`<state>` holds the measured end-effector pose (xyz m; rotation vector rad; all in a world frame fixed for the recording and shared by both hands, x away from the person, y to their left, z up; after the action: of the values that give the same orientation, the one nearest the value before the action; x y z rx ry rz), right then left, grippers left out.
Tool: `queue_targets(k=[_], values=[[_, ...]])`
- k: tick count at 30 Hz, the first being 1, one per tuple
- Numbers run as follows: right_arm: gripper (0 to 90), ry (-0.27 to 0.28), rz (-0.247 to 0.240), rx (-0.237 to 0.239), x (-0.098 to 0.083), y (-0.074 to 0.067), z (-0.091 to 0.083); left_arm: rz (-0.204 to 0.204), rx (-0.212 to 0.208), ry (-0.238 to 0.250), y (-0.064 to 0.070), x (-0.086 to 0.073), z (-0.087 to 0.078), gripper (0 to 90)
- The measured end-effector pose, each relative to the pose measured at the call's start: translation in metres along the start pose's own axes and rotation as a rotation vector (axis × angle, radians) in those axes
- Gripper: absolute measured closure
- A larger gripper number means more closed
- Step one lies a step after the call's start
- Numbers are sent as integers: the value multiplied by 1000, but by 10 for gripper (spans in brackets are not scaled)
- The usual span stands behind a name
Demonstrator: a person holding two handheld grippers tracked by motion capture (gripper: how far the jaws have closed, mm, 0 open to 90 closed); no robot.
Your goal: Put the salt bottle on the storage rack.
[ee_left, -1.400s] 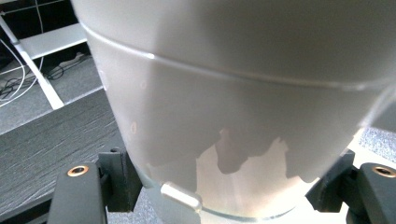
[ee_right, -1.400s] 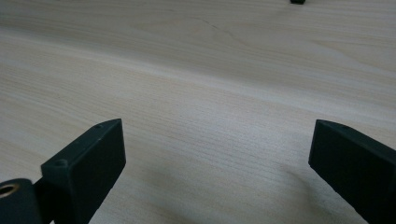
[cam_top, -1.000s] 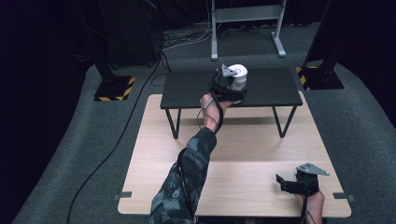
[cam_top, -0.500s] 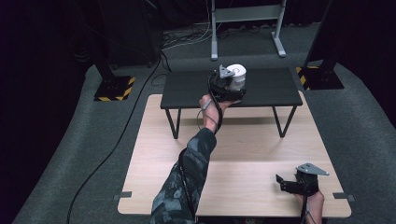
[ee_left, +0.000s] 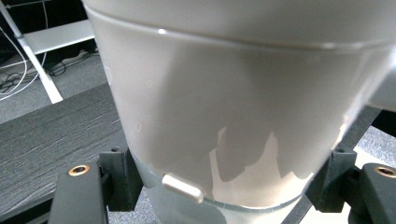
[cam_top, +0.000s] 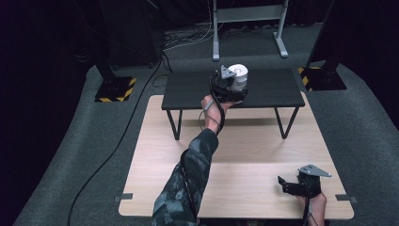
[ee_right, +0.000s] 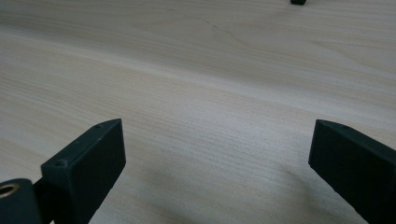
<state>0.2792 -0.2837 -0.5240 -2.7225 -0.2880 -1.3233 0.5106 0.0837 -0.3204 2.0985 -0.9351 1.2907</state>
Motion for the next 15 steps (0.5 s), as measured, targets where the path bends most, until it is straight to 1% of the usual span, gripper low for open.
queue_targets(k=[3, 4, 5, 6, 7, 9, 10, 12, 13, 14, 15], values=[[27, -2, 0, 1, 0, 0, 0, -3, 9, -2, 1, 0, 0, 264], [27, 0, -1, 0, 0, 0, 0, -3, 16, 0, 2, -1, 0, 223], [27, -3, -2, 1, 0, 0, 0, -12, 27, 24, 3, -5, -2, 141], [27, -3, -2, 1, 0, 0, 0, -12, 27, 24, 3, -5, -2, 54], [26, -1, -2, 1, 0, 0, 0, -12, 33, 23, 3, -5, -3, 54], [25, 0, -1, 2, 0, 0, 0, 0, 50, 22, 5, -6, -8, 9], [25, 0, -1, 2, 0, 0, 0, 0, 50, 22, 5, -6, -8, 1], [25, 0, -1, 1, 0, 0, 0, 14, 53, 29, 6, -8, -13, 0], [25, 0, 1, 2, 0, 0, 0, 17, 52, 37, 7, -11, -23, 0], [25, 0, 1, 2, 0, 0, 0, 17, 52, 37, 7, -11, -23, 0], [24, 2, 1, 0, 0, 0, 0, 33, 64, 36, 9, -13, -29, 0]])
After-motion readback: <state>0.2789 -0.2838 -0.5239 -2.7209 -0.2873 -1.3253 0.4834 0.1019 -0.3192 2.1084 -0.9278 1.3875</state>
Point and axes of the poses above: each handheld gripper's, and its own axes: z roughly forward along the jaws, x roughly out of its top, y roughly to its right, the point moved 6 cm from there along z, roughly forward along the jaws, and after that the axes turned 9 degrees about -x, right-handed, at the moved point
